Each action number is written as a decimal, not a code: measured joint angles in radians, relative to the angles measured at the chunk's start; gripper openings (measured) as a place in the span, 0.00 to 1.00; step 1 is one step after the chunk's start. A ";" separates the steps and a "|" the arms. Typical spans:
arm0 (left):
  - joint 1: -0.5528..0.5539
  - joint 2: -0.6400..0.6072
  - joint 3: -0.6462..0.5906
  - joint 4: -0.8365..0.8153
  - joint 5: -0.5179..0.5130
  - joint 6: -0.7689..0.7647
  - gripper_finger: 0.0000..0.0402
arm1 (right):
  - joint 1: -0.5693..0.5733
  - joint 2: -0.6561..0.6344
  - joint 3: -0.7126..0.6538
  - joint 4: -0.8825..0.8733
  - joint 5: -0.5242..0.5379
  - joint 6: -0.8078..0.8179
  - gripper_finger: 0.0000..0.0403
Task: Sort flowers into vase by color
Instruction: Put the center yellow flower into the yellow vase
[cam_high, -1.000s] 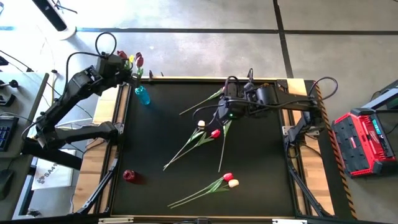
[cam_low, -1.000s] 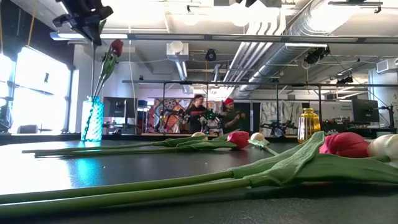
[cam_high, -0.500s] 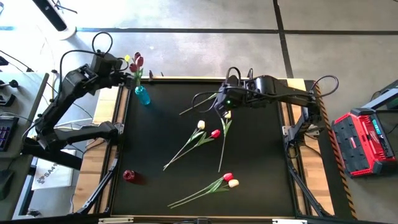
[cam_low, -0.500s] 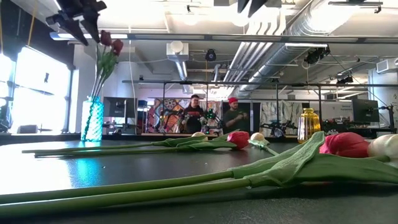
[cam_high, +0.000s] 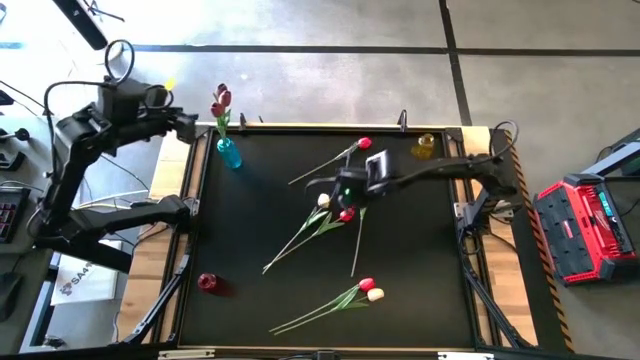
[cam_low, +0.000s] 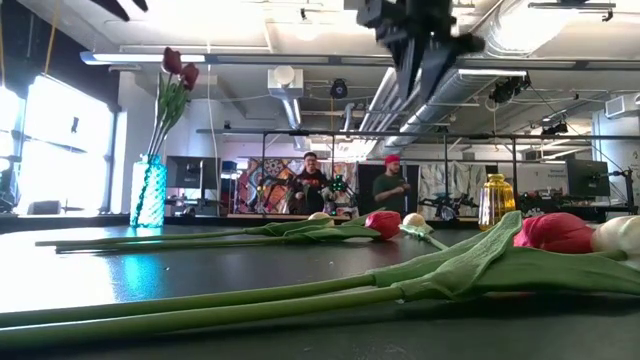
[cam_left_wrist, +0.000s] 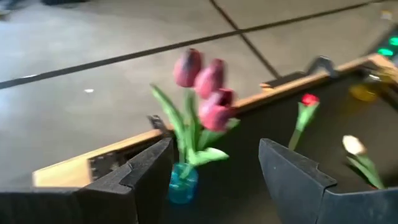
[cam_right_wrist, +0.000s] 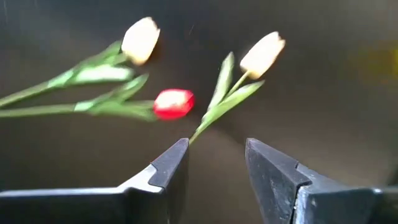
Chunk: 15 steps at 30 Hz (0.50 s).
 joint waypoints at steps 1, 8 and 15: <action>-0.010 -0.004 0.000 -0.004 0.016 0.000 0.57 | 0.011 0.000 -0.041 0.045 -0.030 0.024 0.36; -0.083 -0.035 0.000 -0.045 0.093 -0.001 0.57 | 0.092 0.000 -0.253 0.313 -0.167 0.215 0.36; -0.154 -0.062 0.000 -0.074 0.178 0.056 0.57 | 0.204 0.000 -0.322 0.413 -0.201 0.428 0.36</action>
